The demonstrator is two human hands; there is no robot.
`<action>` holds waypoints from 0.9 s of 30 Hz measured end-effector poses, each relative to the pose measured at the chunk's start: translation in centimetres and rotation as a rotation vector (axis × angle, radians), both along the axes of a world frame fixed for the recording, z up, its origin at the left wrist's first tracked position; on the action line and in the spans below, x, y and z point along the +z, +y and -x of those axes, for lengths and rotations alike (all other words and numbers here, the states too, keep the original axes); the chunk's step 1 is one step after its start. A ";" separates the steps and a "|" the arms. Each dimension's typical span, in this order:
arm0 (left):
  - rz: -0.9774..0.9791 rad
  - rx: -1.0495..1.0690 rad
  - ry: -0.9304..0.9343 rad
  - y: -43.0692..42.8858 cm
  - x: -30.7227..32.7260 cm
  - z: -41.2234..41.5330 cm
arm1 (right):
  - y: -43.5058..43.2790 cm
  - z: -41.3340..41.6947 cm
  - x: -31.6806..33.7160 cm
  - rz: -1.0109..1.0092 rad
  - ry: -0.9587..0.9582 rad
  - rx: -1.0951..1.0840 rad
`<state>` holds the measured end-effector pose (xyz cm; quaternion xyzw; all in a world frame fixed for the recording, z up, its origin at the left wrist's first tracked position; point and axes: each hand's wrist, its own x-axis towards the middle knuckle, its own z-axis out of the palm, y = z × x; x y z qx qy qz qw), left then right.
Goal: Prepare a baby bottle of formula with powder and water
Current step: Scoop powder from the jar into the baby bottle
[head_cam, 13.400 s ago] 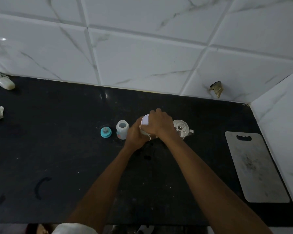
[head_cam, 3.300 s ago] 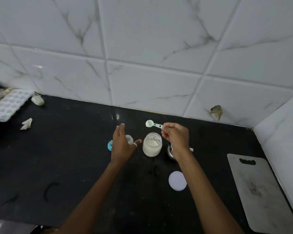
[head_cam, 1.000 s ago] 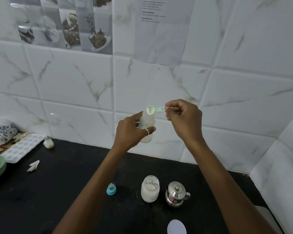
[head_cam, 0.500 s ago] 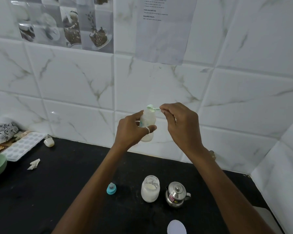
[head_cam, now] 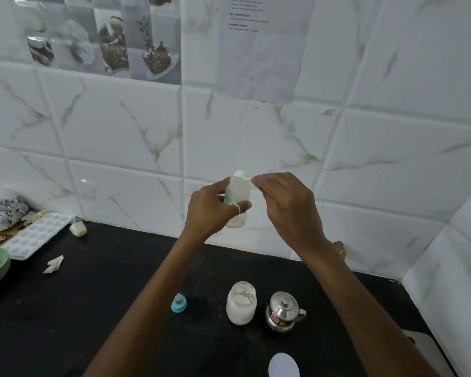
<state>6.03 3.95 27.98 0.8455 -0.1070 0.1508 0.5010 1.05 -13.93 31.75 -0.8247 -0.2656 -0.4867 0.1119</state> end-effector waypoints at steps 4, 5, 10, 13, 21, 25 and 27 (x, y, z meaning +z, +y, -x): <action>0.000 -0.004 0.011 0.1 -0.1 -0.1 | 0.1 0.1 0.0 -0.018 -0.006 -0.005; -0.004 -0.002 0.012 0.1 -0.1 -0.1 | 0.1 0.1 0.1 -0.013 -0.006 -0.005; -0.010 0.000 0.014 0.2 -0.1 0.0 | 0.2 0.1 -0.3 0.007 0.023 -0.004; -0.015 0.001 0.016 0.2 -0.2 0.0 | 0.3 0.1 -0.3 0.017 0.022 -0.006; -0.014 0.004 0.022 0.4 -0.3 0.2 | 0.5 -0.2 -0.6 -0.012 0.021 -0.008; -0.019 0.004 0.019 0.5 -0.5 0.1 | 0.7 -0.1 -0.6 -0.055 0.009 0.012; -0.027 0.007 0.022 0.5 -0.7 0.0 | 0.9 -0.1 -0.5 -0.080 0.011 0.016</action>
